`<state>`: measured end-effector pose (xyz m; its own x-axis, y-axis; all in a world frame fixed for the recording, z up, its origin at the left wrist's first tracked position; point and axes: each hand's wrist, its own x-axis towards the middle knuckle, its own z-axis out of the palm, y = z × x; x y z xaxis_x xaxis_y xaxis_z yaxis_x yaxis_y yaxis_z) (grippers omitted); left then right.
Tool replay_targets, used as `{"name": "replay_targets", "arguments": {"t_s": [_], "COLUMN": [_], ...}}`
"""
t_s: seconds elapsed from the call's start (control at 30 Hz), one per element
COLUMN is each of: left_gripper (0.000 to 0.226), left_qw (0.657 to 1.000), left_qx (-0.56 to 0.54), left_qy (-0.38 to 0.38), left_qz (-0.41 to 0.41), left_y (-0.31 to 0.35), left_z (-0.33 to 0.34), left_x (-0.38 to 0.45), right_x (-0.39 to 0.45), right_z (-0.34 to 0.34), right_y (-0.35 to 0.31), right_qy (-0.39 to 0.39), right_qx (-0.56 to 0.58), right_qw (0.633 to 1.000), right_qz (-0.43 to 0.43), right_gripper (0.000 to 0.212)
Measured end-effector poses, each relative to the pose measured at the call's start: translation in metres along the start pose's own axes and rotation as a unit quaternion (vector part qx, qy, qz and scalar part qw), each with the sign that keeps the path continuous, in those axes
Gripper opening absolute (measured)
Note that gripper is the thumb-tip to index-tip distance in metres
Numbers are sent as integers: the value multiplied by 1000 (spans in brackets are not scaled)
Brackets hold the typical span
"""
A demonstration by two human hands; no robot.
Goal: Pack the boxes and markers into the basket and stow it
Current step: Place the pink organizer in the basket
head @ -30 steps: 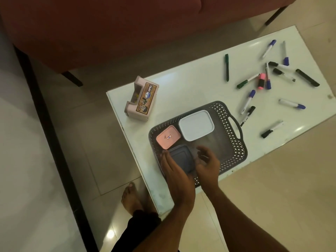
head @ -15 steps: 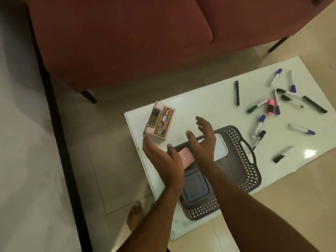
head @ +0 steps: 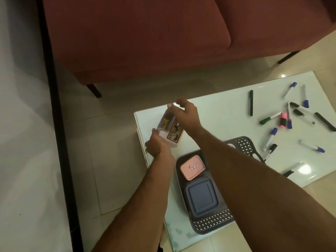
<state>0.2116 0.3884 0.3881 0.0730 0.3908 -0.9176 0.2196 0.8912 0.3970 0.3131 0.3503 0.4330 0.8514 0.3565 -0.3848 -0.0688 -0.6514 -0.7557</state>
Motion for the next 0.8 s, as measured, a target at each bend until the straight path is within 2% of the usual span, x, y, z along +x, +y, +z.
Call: {"name": "replay_targets", "arguments": {"t_s": [0.1, 0.23, 0.37, 0.47, 0.6, 0.8], "left_gripper": [34, 38, 26, 28, 51, 33], "left_qw": [999, 999, 998, 997, 993, 975], "left_qx": [6, 21, 0, -7, -15, -29], "left_qy": [-37, -44, -63, -66, -56, -74], "left_qz": [-10, -20, -3, 35, 101, 205], "left_y": [1, 1, 1, 3, 3, -15], "left_z": [2, 6, 10, 14, 18, 27], "left_x": [7, 7, -2, -7, -10, -57], "right_x": [6, 8, 11, 11, 1, -26], "right_z": [7, 11, 10, 6, -5, -44], "right_y": [0, 3, 6, 7, 12, 34], "right_qy": [-11, -21, -10, 19, 52, 68], "right_qx": [-46, -81, -80, -50, 43, 155], "right_qw": [999, 996, 996, 998, 998, 985], "right_qz": [11, 28, 36, 15, -14, -36], "right_gripper": [50, 43, 35, 29, 26, 22]}}
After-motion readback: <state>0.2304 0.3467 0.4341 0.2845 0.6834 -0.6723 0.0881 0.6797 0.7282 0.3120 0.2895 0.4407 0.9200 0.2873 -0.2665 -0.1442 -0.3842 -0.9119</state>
